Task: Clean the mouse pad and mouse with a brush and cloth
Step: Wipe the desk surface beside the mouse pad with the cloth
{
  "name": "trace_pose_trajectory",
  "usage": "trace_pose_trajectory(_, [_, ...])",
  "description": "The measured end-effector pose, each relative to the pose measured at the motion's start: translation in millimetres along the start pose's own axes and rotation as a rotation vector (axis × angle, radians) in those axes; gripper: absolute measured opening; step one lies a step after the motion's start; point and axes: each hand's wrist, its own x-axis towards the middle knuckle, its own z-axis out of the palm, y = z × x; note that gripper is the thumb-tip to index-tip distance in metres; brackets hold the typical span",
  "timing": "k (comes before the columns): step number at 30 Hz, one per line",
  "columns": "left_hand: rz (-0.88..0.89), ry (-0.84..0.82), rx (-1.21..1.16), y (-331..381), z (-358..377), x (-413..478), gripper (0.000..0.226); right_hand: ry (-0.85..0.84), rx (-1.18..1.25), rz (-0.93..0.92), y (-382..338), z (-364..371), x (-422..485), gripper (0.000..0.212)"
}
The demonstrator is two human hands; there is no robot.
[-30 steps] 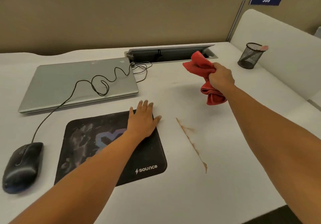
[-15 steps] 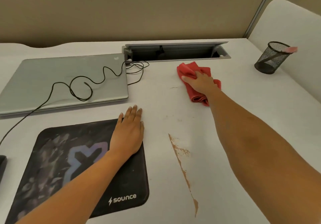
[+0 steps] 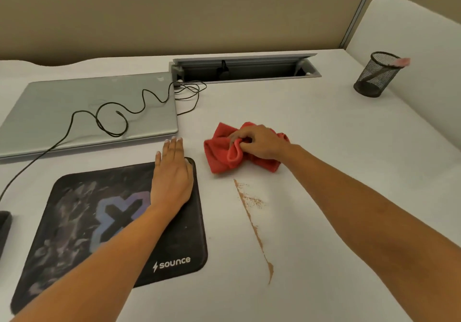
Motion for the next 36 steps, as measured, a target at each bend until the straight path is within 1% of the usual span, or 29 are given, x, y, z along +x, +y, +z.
trace_pose_trajectory(5, [0.003,0.004,-0.009,1,-5,-2,0.05,-0.067,0.104,-0.053,-19,20,-77,0.029])
trace_pose_trajectory(8, [0.006,0.009,-0.001,3,-6,-11,0.048,-0.156,0.128,0.002,-26,22,-105,0.03])
trace_pose_trajectory(9, [0.006,0.011,-0.002,5,-6,-15,0.048,-0.127,0.17,0.019,-26,20,-110,0.03])
trace_pose_trajectory(10, [0.008,0.014,-0.001,6,-5,-19,0.047,-0.037,0.227,0.032,-27,16,-110,0.031])
trace_pose_trajectory(12, [0.015,0.021,0.005,8,-4,-25,0.046,0.204,0.28,0.057,-27,5,-100,0.03])
trace_pose_trajectory(13, [0.018,0.027,0.006,9,-3,-27,0.046,0.258,0.256,0.075,-27,1,-92,0.029])
trace_pose_trajectory(14, [0.018,0.03,0.003,10,-3,-29,0.046,0.252,0.201,0.098,-29,-1,-83,0.029])
trace_pose_trajectory(16, [0.015,0.024,-0.005,12,-4,-33,0.046,0.14,0.043,0.172,-32,6,-68,0.031])
trace_pose_trajectory(18, [0.015,0.011,-0.012,15,-3,-38,0.046,0.078,-0.023,0.203,-36,21,-69,0.029])
trace_pose_trajectory(21, [0.03,-0.002,-0.028,17,-1,-46,0.048,0.04,0.062,0.154,-46,38,-90,0.025])
trace_pose_trajectory(26, [0.099,-0.025,-0.015,16,-4,-60,0.047,-0.036,0.199,0.216,-56,48,-137,0.029])
trace_pose_trajectory(30, [0.161,-0.047,0.007,14,-6,-72,0.045,-0.071,0.24,0.259,-63,54,-183,0.028])
trace_pose_trajectory(32, [0.194,-0.055,0.017,15,-6,-80,0.045,-0.133,0.25,0.293,-65,52,-213,0.031])
trace_pose_trajectory(34, [0.219,-0.067,0.001,18,-6,-89,0.044,-0.219,0.209,0.338,-65,47,-242,0.032])
trace_pose_trajectory(36, [0.242,-0.077,-0.011,21,-7,-97,0.044,-0.327,0.155,0.4,-65,35,-265,0.021])
